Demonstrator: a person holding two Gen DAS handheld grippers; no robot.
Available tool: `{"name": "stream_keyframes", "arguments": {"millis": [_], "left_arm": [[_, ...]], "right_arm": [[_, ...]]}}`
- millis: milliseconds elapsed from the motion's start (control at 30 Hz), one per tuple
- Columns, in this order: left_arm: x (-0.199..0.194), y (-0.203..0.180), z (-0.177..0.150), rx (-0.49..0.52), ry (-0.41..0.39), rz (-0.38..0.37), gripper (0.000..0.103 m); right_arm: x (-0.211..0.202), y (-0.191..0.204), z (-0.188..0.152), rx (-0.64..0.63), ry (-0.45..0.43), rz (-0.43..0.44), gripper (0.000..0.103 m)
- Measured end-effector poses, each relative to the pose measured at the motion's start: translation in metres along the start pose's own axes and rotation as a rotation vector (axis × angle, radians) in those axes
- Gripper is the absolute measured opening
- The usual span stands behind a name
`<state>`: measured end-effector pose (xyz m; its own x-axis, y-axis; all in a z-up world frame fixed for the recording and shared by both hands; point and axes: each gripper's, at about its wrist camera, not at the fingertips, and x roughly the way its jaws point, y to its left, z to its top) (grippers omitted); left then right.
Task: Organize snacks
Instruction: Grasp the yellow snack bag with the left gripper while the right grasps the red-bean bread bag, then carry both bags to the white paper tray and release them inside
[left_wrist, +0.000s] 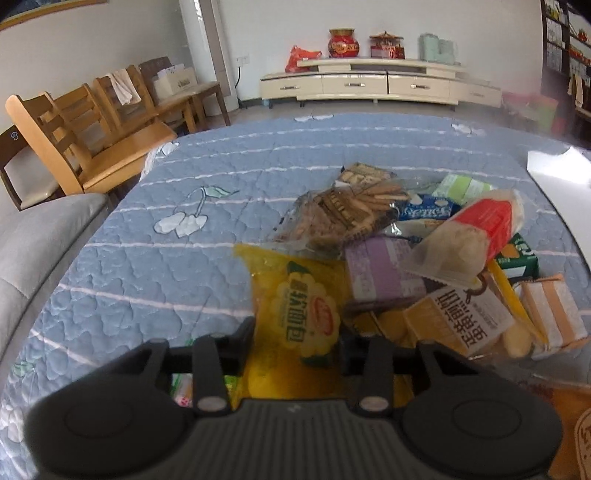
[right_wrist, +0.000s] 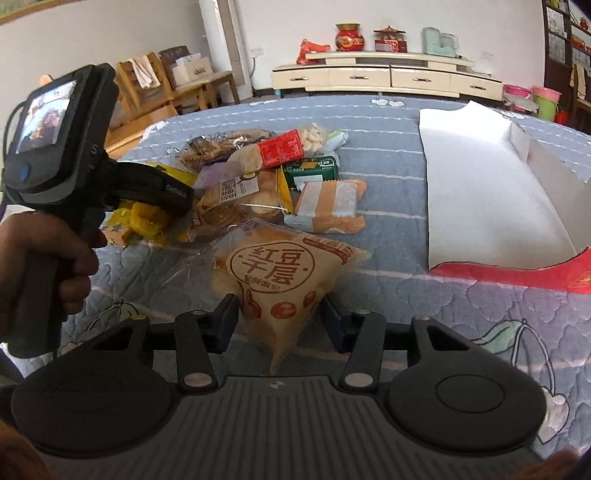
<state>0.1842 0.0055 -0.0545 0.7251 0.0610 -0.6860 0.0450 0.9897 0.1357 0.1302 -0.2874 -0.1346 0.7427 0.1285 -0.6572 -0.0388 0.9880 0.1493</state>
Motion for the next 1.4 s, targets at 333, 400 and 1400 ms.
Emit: {"name": "stream_keyframes", "arguments": {"millis": [333,400,1400], "left_arm": [[-0.051,0.022,-0.009,-0.033,-0.093,-0.031,0.039],[-0.06,0.028,-0.013,-0.044,-0.096,-0.046,0.039],[-0.142,0.034,-0.053,-0.146,-0.135,-0.113,0.039]], "right_arm": [[-0.013,0.011,-0.003,-0.195,-0.048,-0.052,0.103],[-0.02,0.014,0.0,-0.322,-0.063,-0.062,0.103],[-0.043,0.008,0.046,-0.193,0.003,0.014,0.086]]}}
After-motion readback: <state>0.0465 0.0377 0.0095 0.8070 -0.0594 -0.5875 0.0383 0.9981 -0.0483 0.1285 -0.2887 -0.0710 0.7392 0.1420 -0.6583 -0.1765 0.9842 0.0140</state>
